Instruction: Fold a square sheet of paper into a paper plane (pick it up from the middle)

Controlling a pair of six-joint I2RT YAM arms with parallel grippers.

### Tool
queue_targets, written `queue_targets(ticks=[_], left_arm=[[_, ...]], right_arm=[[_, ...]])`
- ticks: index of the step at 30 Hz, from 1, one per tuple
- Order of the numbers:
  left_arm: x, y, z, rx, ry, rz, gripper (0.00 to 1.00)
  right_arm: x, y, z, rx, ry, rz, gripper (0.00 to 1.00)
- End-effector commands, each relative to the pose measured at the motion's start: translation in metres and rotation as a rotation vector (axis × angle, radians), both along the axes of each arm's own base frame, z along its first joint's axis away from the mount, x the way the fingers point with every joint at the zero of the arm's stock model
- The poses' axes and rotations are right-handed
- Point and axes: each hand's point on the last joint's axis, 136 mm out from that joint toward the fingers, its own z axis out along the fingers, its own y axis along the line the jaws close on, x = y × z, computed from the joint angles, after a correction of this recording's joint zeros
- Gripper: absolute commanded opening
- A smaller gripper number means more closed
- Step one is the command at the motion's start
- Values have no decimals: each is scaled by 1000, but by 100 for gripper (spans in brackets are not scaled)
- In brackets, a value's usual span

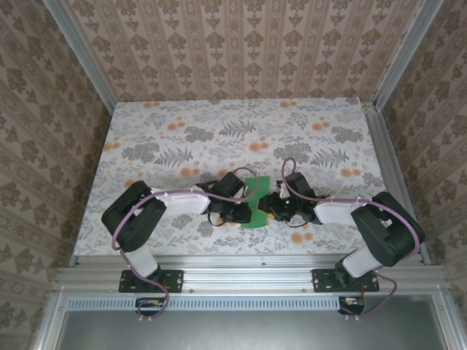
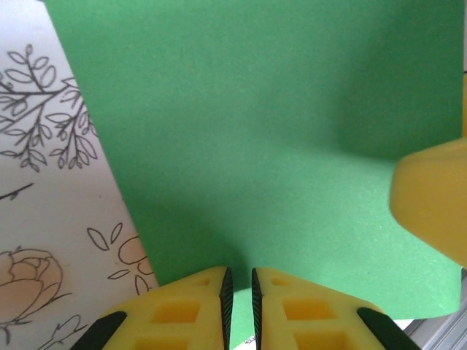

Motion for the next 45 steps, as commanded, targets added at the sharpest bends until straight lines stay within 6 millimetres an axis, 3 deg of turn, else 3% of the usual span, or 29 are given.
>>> queue_targets(ticks=[1,6,11,15,20,25,32,41,45], left_arm=[[-3,1,10,-40,4,-3,19],[1,3,29,-84,-13,12,26],[9,15,56,-120,-53,49,38],[19,29,80,-169,-84,118,50],[25,46,102,-216,-106,194,57],[24,56,110,-282,-90,256,58],[20,59,121,-373,-62,319,59],[20,55,126,-430,-33,346,55],[21,54,131,-440,-45,343,47]], right_arm=[[4,11,4,25,1,18,34],[5,13,7,32,-7,27,19],[9,17,30,60,-59,40,7],[16,24,52,126,-100,33,5],[23,31,79,209,-140,18,4],[30,37,103,281,-176,4,3],[38,39,120,339,-204,-16,0],[43,43,128,379,-214,-22,0],[42,43,126,376,-209,-21,0]])
